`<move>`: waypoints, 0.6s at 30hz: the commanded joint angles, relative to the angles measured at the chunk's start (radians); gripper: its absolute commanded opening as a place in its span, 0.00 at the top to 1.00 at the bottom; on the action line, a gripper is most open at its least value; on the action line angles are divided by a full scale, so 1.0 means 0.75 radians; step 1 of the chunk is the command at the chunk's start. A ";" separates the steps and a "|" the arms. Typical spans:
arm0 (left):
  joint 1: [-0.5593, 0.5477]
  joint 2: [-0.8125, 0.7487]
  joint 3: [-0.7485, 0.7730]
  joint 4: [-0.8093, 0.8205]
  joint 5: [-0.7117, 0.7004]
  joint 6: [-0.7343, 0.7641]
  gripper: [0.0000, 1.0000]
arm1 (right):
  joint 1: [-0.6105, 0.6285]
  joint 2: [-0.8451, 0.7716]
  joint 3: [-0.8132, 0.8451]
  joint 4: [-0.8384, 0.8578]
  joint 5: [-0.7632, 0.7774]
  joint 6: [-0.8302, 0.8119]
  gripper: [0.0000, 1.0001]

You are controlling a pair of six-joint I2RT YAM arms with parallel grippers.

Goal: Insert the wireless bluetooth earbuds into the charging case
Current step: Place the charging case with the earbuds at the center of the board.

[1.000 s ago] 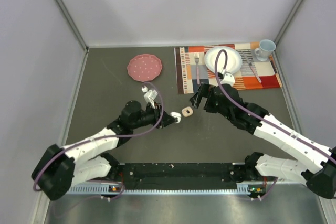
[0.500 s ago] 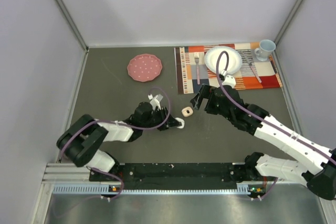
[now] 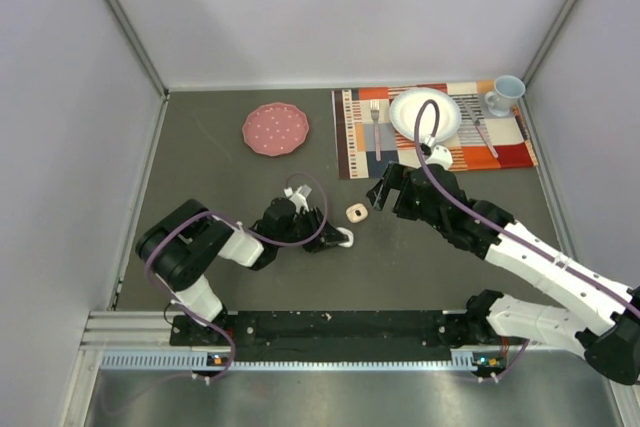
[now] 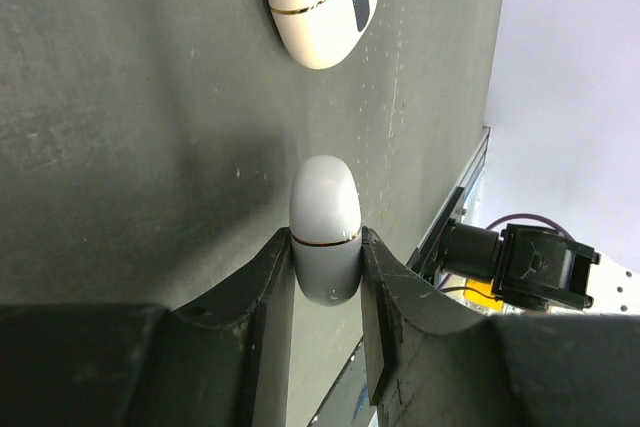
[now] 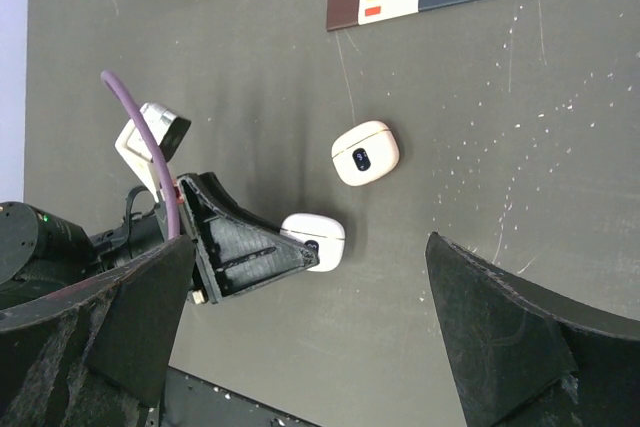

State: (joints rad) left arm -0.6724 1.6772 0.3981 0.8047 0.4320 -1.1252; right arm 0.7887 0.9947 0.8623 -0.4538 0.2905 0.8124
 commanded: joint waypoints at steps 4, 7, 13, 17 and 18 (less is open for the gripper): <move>0.003 -0.029 0.005 -0.058 0.001 0.087 0.70 | -0.025 -0.019 0.006 0.036 -0.011 0.001 0.01; 0.003 -0.046 0.009 -0.140 -0.028 0.111 0.68 | -0.025 -0.011 0.010 0.036 -0.013 -0.001 0.01; 0.003 -0.078 0.115 -0.469 -0.103 0.205 0.66 | -0.027 -0.005 0.012 0.036 -0.019 -0.003 0.01; 0.003 -0.140 0.140 -0.619 -0.187 0.265 0.56 | -0.027 -0.005 0.010 0.036 -0.021 -0.003 0.01; 0.003 -0.154 0.146 -0.674 -0.202 0.295 0.55 | -0.027 -0.003 0.008 0.034 -0.021 -0.001 0.01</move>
State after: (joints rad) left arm -0.6724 1.6173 0.4896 0.4965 0.3744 -0.9947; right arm 0.7803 0.9951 0.8619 -0.4538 0.2790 0.8124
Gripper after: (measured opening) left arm 0.416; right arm 0.987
